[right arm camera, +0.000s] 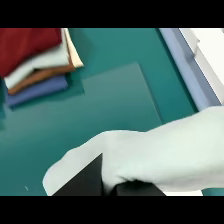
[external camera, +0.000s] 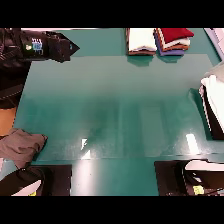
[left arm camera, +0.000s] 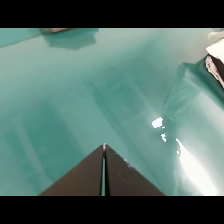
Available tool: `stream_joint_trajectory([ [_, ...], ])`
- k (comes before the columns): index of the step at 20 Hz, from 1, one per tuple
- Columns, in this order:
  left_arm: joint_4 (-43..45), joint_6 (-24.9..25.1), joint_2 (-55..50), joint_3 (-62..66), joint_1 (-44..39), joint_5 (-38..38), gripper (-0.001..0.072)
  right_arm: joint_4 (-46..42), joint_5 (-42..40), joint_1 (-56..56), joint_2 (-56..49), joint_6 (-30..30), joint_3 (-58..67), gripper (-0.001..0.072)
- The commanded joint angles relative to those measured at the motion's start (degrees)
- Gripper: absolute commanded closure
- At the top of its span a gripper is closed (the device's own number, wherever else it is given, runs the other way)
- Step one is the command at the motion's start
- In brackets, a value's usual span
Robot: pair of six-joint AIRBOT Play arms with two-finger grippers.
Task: Fold the shirts.
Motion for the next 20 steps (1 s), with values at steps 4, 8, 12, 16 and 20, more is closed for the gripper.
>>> stream_joint_trajectory([
  [4, 0.11, 1.77, 0.0, -0.02, -0.02, -2.12, 0.0686, -10.08, 3.08, -8.28, 9.97, -3.74, -19.47, 0.0694],
  [8, 0.11, 1.99, 0.0, -0.02, -0.02, -2.21, 0.0685, -14.93, 3.34, -13.09, 14.34, -3.93, -30.47, 0.0693],
  [12, 0.11, 1.99, 0.0, -0.02, -0.02, -2.23, 0.0685, -16.15, 1.64, -17.4, 17.05, -3.91, -37.73, 0.0486],
  [16, 0.11, 2.01, 0.0, -0.02, -0.02, -2.23, 0.0685, -16.04, 1.05, -22.29, 18.14, -3.85, -38.21, 0.0254],
  [20, 0.11, 2.67, 0.0, -0.02, -0.02, -2.12, 0.0685, -15.37, 1.97, -24.22, 18.14, -3.21, -31.93, 0.0254],
])
